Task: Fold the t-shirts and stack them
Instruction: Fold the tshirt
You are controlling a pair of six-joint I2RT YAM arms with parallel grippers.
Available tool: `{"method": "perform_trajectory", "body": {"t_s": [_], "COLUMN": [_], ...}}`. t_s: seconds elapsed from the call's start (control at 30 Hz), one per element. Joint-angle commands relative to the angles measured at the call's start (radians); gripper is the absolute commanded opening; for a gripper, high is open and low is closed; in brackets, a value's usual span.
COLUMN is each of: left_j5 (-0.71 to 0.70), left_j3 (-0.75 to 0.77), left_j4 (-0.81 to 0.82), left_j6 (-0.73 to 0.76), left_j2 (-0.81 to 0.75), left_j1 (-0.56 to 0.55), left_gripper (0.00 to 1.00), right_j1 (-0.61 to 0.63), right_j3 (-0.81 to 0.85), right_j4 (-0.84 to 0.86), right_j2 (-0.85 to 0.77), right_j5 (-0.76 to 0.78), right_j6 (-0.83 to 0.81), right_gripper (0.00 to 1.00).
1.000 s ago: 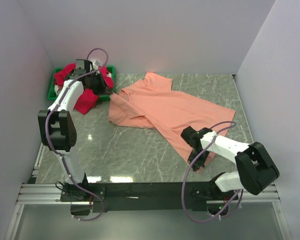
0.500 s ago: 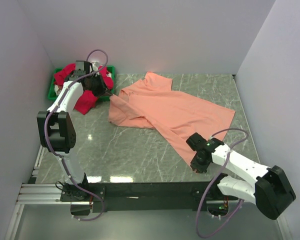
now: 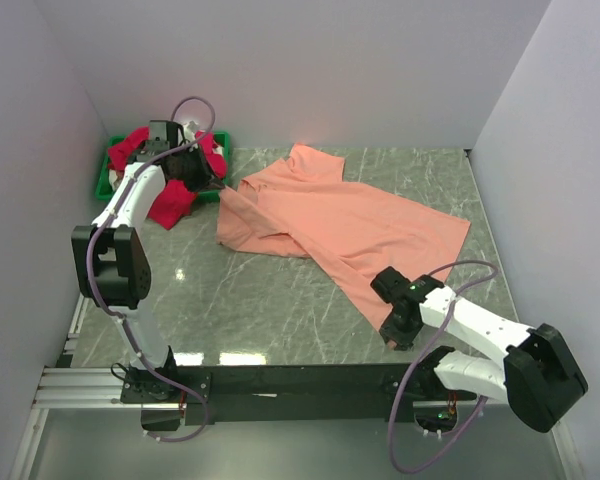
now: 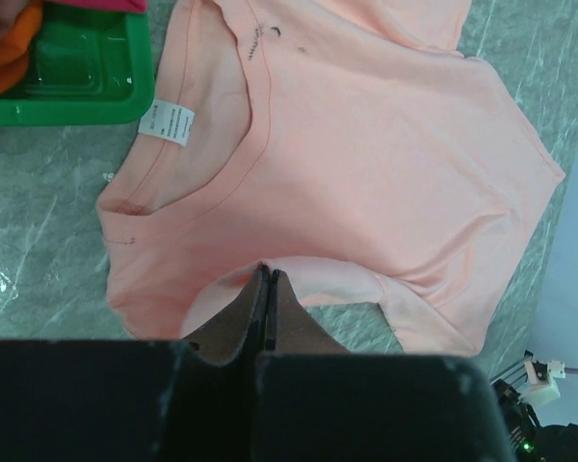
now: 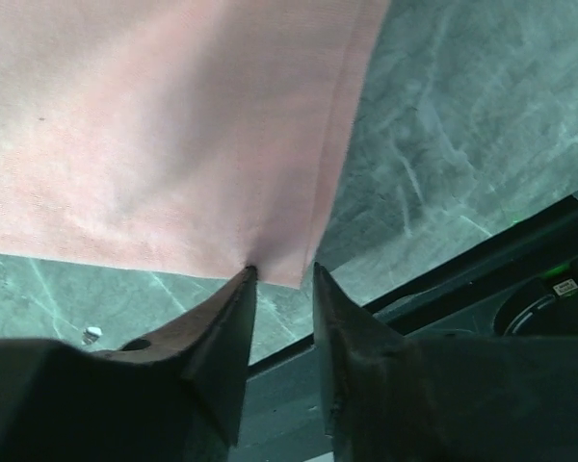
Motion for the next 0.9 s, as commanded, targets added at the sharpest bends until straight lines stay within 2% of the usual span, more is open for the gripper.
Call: {"method": "perform_trajectory", "body": {"t_s": [0.0, 0.3, 0.67, 0.87], "left_j5": [0.014, 0.021, -0.010, -0.002], "left_j3": [0.013, -0.008, -0.180, -0.324], "left_j4": [0.029, 0.037, 0.043, 0.036], "left_j6": [0.003, 0.003, 0.023, 0.025], "left_j2": [-0.066, -0.078, -0.221, -0.344], "left_j1": [-0.001, 0.001, -0.001, -0.004], "left_gripper": [0.00, 0.01, 0.01, 0.01], "right_j1": [0.006, 0.006, 0.008, 0.008], "right_j3": [-0.018, -0.024, 0.069, 0.160], "right_j4": [0.040, 0.038, -0.140, -0.310], "right_j2": [0.033, 0.019, -0.069, -0.130], "right_j5": [0.075, 0.057, -0.075, -0.064], "right_j6": [0.028, 0.008, -0.078, -0.092], "right_gripper": [0.34, 0.00, 0.00, 0.00]}}
